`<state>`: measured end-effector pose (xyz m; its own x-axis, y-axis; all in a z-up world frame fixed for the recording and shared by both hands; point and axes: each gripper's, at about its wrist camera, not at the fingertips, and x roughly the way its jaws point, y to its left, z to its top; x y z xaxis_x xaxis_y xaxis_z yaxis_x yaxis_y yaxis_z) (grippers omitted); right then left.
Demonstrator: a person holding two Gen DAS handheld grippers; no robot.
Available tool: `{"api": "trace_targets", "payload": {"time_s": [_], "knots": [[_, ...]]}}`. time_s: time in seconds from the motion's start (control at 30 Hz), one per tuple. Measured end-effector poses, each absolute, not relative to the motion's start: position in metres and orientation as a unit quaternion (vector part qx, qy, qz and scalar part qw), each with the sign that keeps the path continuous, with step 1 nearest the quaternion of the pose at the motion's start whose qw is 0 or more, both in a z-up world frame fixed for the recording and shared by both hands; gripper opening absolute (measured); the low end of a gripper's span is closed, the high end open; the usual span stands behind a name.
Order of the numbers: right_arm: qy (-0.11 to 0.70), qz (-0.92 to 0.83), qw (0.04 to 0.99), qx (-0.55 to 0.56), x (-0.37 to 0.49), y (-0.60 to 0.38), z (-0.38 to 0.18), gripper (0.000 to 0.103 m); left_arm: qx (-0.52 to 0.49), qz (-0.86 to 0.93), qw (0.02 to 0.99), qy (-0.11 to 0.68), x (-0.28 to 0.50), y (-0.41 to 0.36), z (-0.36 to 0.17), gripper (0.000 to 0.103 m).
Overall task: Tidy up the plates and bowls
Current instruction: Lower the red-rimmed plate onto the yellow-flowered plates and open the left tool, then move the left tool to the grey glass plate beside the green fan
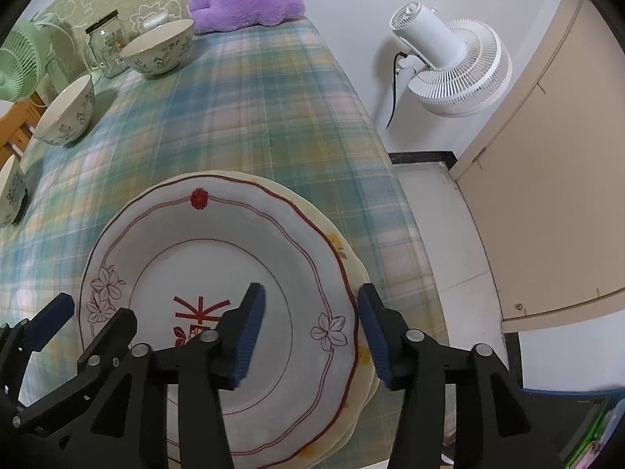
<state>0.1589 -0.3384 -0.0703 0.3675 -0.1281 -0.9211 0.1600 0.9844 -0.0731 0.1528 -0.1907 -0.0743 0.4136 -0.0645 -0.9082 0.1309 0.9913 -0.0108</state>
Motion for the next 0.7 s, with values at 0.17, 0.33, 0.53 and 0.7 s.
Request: {"api": "trace_targets", "payload": {"time_s": [0.17,0.33,0.53,0.7], "knots": [[0.554,-0.089,0.827,0.018,0.154,-0.335,-0.067,0.058,0.025,-0.068,0.843,0.533,0.147,-0.185,-0.072,0.067],[0.535,-0.090,0.840,0.024,0.146,-0.331,-0.051,0.059,0.011,-0.082,0.850,0.520,0.140,-0.175,-0.060,0.080],[0.506,-0.066,0.859,0.033,0.140,-0.319,-0.024,0.072,0.024,-0.083,0.873,0.480,0.134,-0.168,-0.030,0.082],[0.481,-0.031,0.876,0.028,0.144,-0.297,-0.003,0.077,0.011,-0.060,0.883,0.465,0.135,-0.148,-0.014,0.082]]}}
